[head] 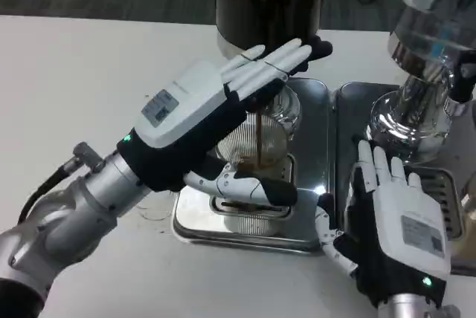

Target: Grasp the cup under the faucet to collect the drink, then remove the cup.

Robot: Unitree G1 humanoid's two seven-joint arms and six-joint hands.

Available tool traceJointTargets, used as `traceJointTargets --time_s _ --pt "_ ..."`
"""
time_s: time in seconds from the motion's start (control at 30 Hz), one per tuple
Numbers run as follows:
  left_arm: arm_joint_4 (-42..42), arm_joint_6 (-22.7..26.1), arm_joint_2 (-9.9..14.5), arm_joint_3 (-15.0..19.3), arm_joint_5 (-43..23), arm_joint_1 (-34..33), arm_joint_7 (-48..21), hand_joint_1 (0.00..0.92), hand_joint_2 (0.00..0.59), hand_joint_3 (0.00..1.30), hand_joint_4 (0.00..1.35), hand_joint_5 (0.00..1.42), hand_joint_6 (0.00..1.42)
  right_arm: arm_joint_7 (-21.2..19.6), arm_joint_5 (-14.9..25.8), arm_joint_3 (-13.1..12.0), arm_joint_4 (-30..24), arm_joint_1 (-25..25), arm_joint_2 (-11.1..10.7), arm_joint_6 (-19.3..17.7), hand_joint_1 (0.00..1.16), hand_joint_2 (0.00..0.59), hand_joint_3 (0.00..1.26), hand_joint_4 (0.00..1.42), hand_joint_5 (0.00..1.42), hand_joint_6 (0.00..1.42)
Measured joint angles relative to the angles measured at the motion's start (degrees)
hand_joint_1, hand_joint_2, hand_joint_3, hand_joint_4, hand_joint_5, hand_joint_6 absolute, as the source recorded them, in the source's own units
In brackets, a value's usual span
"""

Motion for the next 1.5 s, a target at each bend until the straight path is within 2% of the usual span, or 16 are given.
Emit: traceJointTargets --time_s 0.03,0.23,0.37,0.57,0.7,0.83,0.93,1.5 --pt "0.0 0.0 0.1 -0.3 0.0 0.0 0.3 0.0 0.091 0.06 0.0 0.2 0.08 0.4 2.2 -0.8 -0.1 -0.1 0.1 -0.7 0.33 0.402 0.0 0.0 0.0 0.0" --pt "0.1 0.0 0.5 -1.2 -0.2 -0.2 1.0 0.0 0.094 0.06 0.0 0.2 0.08 1.8 4.8 -1.6 -2.0 -0.5 -0.2 -2.1 0.41 0.307 0.0 0.0 0.0 0.0" --pt "0.3 0.0 0.6 -1.4 -0.3 -0.4 1.0 0.0 0.1 0.06 0.0 0.2 0.09 3.7 8.3 -2.5 -2.5 -1.2 -0.3 -3.9 0.51 0.27 0.0 0.0 0.0 0.0" --pt "0.9 -0.1 0.6 -1.6 -0.9 -0.7 1.0 0.0 0.109 0.07 0.0 0.2 0.09 7.7 16.5 -4.9 -2.4 -2.9 -0.5 -6.4 0.65 0.224 0.0 0.0 0.0 0.0" --pt "1.8 -0.5 0.7 -1.8 -2.0 -0.8 1.0 0.0 0.112 0.07 0.0 0.2 0.09 10.6 22.5 -6.0 0.1 -6.3 -2.1 -11.2 0.67 0.213 0.0 0.0 0.0 0.0" --pt "1.9 -0.6 0.7 -2.0 -2.1 -1.1 1.0 0.0 0.115 0.08 0.0 0.21 0.08 12.0 28.0 -7.2 4.6 -8.3 -2.3 -15.4 0.67 0.208 0.0 0.0 0.0 0.0" --pt "1.9 -0.6 0.6 -2.0 -2.1 -1.1 1.0 0.0 0.117 0.08 0.0 0.22 0.07 12.8 30.6 -7.8 7.3 -9.2 -2.3 -16.8 0.67 0.205 0.0 0.0 0.0 0.0" --pt "2.0 -0.6 0.7 -2.0 -2.4 -1.1 0.9 0.0 0.127 0.09 0.0 0.22 0.06 12.9 34.2 -8.0 16.7 -15.2 -1.4 -21.9 0.67 0.201 0.0 0.0 0.0 0.0"
